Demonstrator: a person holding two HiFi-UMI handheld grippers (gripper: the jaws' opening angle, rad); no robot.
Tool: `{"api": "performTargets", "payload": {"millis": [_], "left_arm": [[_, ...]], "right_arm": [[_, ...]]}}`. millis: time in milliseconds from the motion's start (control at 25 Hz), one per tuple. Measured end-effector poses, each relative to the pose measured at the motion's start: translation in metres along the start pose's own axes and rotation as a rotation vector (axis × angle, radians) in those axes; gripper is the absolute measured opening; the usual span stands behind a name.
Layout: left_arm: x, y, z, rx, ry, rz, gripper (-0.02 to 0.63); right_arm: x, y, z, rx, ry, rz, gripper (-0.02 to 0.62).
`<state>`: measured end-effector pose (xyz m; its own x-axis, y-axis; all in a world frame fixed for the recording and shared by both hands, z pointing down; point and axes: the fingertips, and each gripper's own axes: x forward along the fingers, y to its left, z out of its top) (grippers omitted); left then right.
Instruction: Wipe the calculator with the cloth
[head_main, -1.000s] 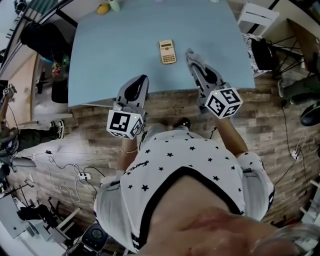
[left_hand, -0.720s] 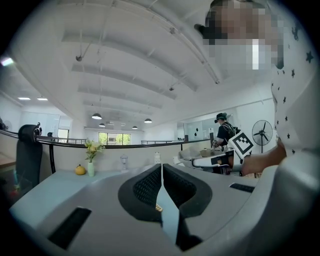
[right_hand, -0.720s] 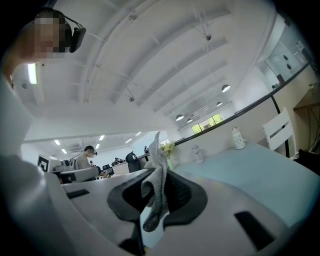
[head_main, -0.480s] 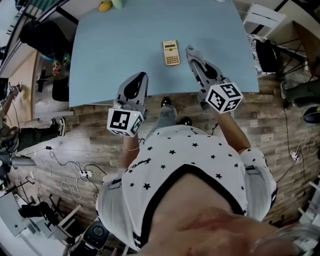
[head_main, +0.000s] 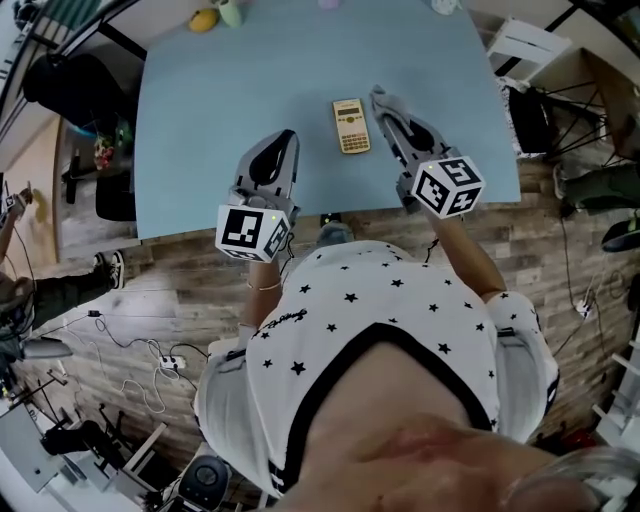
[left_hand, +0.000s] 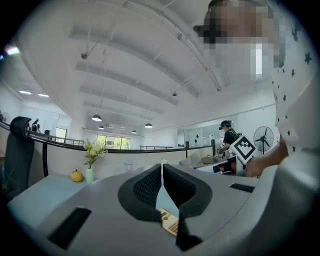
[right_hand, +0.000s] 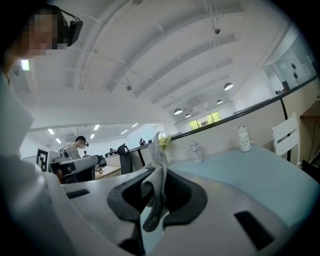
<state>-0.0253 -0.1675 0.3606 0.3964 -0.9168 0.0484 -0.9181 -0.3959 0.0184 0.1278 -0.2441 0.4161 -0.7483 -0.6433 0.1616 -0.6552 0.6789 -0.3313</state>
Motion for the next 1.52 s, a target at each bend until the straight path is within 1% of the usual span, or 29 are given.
{"api": "performTargets", "payload": {"millis": [360, 520, 760, 960, 1200, 1320, 1520], "left_arm": [[0.014, 0.055, -0.012, -0.016, 0.015, 0.022, 0.035], [0.014, 0.078, -0.016, -0.031, 0.018, 0.026, 0.035], [0.014, 0.106, -0.019, -0.036, 0.017, 0.027, 0.035], [0.014, 0.127, -0.027, -0.045, 0.028, 0.026, 0.035], [0.018, 0.137, -0.026, -0.042, 0.028, 0.010, 0.035], [0.020, 0.138, -0.028, -0.043, 0.033, 0.010, 0.035], [0.024, 0.143, -0.025, -0.051, 0.023, 0.038, 0.035]], "right_arm": [[0.065, -0.007, -0.025, -0.020, 0.103, -0.021, 0.041], [0.088, -0.012, -0.048, -0.045, 0.182, -0.047, 0.043], [0.114, -0.026, -0.081, -0.015, 0.281, -0.107, 0.044], [0.133, -0.036, -0.111, -0.043, 0.370, -0.148, 0.043], [0.146, -0.043, -0.140, -0.075, 0.457, -0.192, 0.043], [0.151, -0.048, -0.149, -0.093, 0.494, -0.195, 0.043], [0.152, -0.051, -0.164, -0.116, 0.561, -0.179, 0.043]]}}
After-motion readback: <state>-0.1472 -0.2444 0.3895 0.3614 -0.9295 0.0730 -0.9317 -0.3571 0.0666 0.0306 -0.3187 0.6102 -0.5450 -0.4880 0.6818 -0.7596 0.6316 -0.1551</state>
